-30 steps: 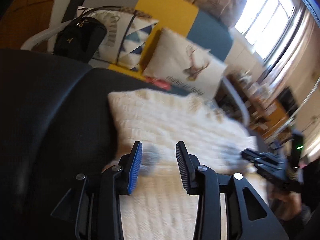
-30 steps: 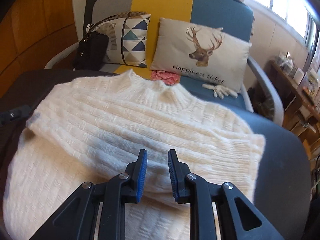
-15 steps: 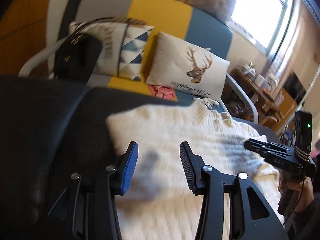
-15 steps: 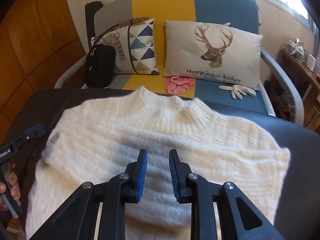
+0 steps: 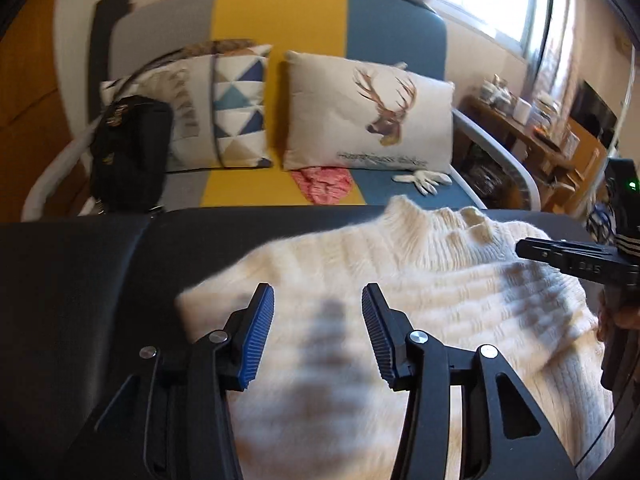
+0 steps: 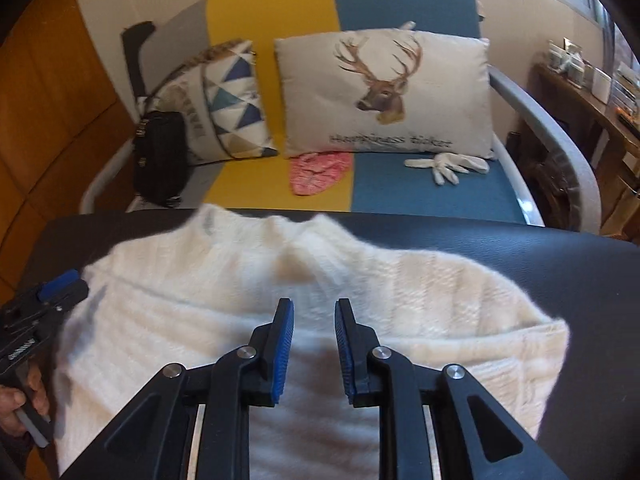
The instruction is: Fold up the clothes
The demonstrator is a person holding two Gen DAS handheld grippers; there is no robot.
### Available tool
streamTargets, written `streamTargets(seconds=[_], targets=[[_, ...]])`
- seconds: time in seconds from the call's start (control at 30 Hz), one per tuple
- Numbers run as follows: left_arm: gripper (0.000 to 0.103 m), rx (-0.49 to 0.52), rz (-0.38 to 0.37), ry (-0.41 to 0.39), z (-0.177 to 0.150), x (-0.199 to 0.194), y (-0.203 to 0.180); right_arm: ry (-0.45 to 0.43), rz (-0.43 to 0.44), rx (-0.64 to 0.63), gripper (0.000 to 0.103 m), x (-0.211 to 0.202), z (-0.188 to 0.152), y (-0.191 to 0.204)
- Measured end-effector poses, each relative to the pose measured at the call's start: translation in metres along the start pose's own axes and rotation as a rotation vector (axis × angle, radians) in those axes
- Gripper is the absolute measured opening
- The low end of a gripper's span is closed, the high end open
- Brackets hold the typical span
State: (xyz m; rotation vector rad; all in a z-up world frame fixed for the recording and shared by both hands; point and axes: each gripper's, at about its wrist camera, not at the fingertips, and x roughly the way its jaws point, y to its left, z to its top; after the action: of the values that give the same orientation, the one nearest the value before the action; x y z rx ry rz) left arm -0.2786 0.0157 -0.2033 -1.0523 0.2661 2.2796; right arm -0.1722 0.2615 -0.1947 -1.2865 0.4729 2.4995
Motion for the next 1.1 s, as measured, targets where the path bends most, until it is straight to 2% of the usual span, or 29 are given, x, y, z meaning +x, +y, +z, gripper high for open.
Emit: streamTargets(seconds=[0.07, 0.17, 0.3, 0.37, 0.43, 0.5, 0.57, 0.67, 0.77, 0.87, 0.93, 1.0, 1.1], targets=[[0.049, -0.01, 0.026, 0.038, 0.002, 0.013, 0.004, 0.063, -0.083, -0.024, 0.019, 0.021, -0.001, -0.007], [0.049, -0.05, 0.025, 0.068, 0.003, 0.018, 0.012, 0.036, -0.041, -0.015, 0.019, 0.013, 0.004, -0.009], [0.049, -0.027, -0.077, 0.006, 0.019, 0.008, -0.004, -0.028, -0.045, -0.09, 0.019, 0.007, 0.017, 0.007], [0.049, 0.014, -0.092, 0.013, 0.026, 0.017, -0.021, 0.0, -0.062, -0.115, 0.019, 0.02, 0.02, 0.015], [0.049, 0.05, -0.066, 0.064, 0.03, 0.036, -0.034, 0.021, -0.065, -0.129, 0.019, 0.039, 0.023, 0.018], [0.049, 0.05, -0.02, 0.142, 0.034, 0.062, -0.04, -0.005, -0.123, -0.147, 0.019, 0.047, 0.023, 0.021], [0.05, 0.029, -0.003, 0.145, 0.035, 0.068, -0.04, 0.007, -0.12, -0.112, 0.019, 0.046, 0.026, 0.019], [0.05, 0.023, -0.024, 0.135, 0.034, 0.061, -0.039, 0.008, -0.102, -0.109, 0.019, 0.033, 0.023, 0.012], [0.05, 0.044, -0.044, 0.085, 0.033, 0.052, -0.039, -0.024, -0.1, -0.081, 0.019, 0.012, 0.015, -0.003], [0.05, 0.052, -0.025, 0.082, 0.034, 0.059, -0.037, -0.014, -0.161, -0.065, 0.019, 0.0, 0.002, -0.021], [0.051, 0.044, 0.004, 0.106, 0.034, 0.068, -0.031, 0.062, -0.21, -0.024, 0.02, 0.013, -0.008, -0.042], [0.051, 0.037, 0.005, 0.122, 0.035, 0.067, -0.028, 0.004, -0.108, 0.049, 0.02, 0.007, -0.012, -0.06], [0.051, 0.017, -0.018, 0.09, 0.032, 0.042, -0.022, -0.032, -0.096, 0.101, 0.019, -0.021, -0.016, -0.07]])
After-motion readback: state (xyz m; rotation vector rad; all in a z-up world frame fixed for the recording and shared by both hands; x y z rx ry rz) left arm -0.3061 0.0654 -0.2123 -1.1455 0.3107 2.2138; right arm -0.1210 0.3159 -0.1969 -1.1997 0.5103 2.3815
